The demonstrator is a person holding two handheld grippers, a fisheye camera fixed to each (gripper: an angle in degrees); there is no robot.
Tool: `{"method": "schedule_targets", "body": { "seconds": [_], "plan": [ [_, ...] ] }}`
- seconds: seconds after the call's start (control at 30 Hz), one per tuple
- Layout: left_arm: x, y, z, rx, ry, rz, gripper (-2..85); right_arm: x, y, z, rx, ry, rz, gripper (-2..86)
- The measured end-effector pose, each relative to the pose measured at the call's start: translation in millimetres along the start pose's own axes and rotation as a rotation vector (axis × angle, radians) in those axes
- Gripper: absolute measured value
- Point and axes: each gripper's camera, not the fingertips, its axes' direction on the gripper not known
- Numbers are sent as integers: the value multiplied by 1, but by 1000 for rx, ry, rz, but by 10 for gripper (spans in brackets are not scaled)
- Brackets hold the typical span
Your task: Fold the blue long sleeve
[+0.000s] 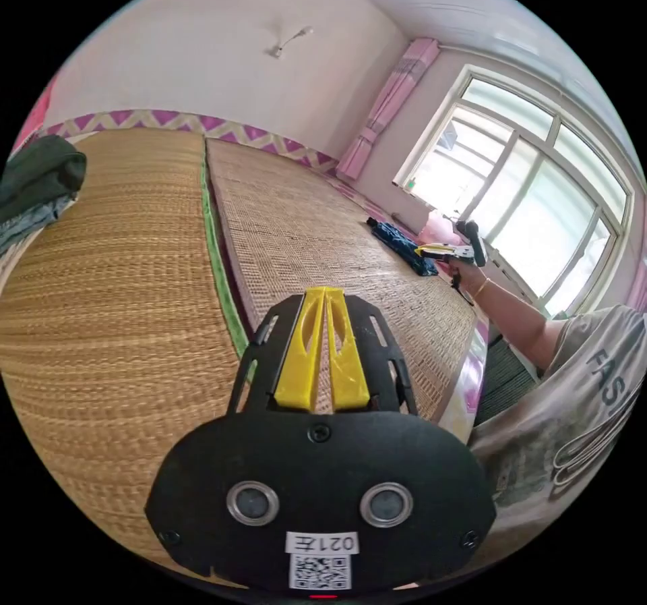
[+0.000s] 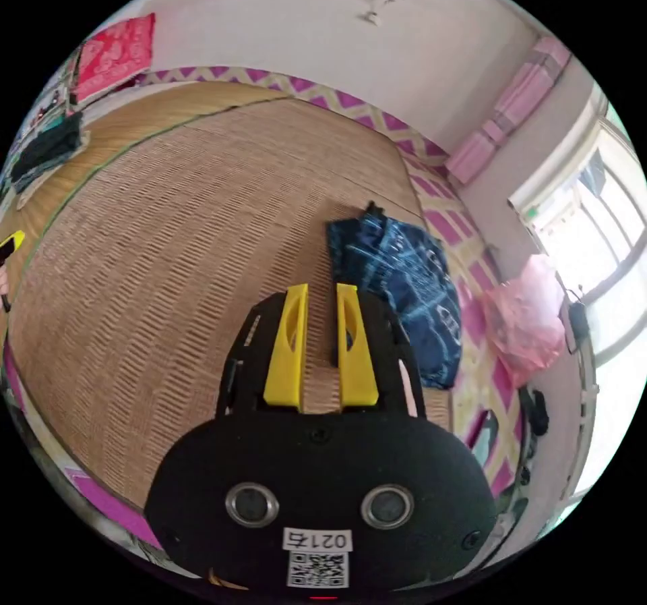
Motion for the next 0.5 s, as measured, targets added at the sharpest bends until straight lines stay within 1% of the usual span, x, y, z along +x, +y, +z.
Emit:
{"method": "schedule_targets", "body": {
  "seconds": [0.07,0.13,0.2,0.23,0.3,0.33,0.37,0.4,0.5],
  "plan": [
    [-1,-10,18,-20,43,0,-10,29,3,14,-34,27,46,121],
    [-10,-21,30,-49,89,-32,-10,56,-1,40,-104,-43,81,165],
    [-23,-33,36,-51,221,-52,-10,60,-9,62,-154,-77,89,183],
    [-25,-37,38,-57,235,-56,-10,57,-13,75,-184,-64,90,185],
    [-29,-50,45,-78,232,-84,-10,51,-16,85,-185,-21,81,171],
    [-31,-53,46,-80,228,-94,-10,49,-16,91,-199,44,82,155],
    [-34,-58,47,-83,227,-110,-10,48,-15,91,-189,34,65,146],
    [-37,-63,47,-82,235,-119,-10,48,-11,94,-189,37,50,119],
    [-44,-76,49,-88,253,-145,-10,46,-4,104,-204,120,-9,80]
  ]
}}
